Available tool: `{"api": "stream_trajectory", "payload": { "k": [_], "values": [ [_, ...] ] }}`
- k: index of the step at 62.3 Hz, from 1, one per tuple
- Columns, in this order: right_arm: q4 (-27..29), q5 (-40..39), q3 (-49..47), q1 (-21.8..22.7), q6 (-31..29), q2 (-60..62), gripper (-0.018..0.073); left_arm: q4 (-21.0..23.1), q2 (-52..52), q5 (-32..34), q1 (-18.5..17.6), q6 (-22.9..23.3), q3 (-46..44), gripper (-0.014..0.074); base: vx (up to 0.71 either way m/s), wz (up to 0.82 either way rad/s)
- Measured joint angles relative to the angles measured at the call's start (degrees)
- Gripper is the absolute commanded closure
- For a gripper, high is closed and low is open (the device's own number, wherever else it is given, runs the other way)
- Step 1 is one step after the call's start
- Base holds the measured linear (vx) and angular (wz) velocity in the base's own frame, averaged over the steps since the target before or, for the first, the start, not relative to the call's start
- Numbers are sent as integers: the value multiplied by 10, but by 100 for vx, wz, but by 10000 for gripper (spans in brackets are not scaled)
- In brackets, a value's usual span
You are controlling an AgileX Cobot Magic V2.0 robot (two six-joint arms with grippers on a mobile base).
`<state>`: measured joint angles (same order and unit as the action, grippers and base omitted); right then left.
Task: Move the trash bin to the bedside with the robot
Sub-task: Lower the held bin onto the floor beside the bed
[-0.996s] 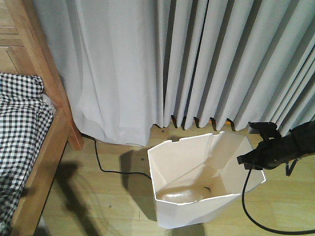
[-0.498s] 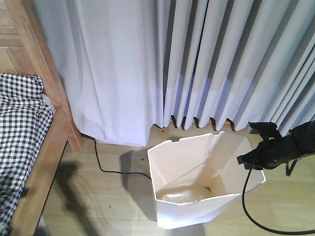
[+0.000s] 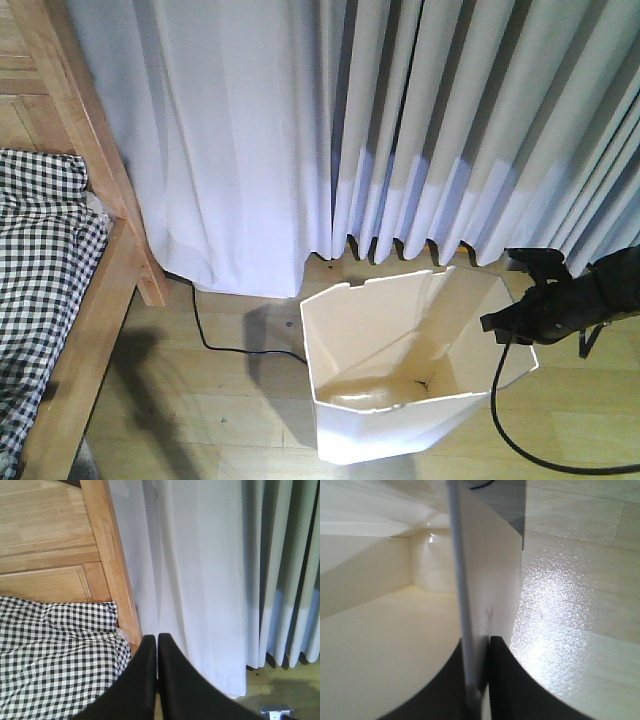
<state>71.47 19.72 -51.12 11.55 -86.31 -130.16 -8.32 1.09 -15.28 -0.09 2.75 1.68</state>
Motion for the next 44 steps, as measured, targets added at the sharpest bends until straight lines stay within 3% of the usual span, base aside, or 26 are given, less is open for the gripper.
{"api": "stream_trajectory", "payload": {
  "k": [13,44],
  "values": [
    [53,-21,-24,0,3,-48,565,0,0,0,0,0,0,602,0,0],
    [55,-6,-187,0,15,-224,565,0,0,0,0,0,0,602,0,0]
  ]
}}
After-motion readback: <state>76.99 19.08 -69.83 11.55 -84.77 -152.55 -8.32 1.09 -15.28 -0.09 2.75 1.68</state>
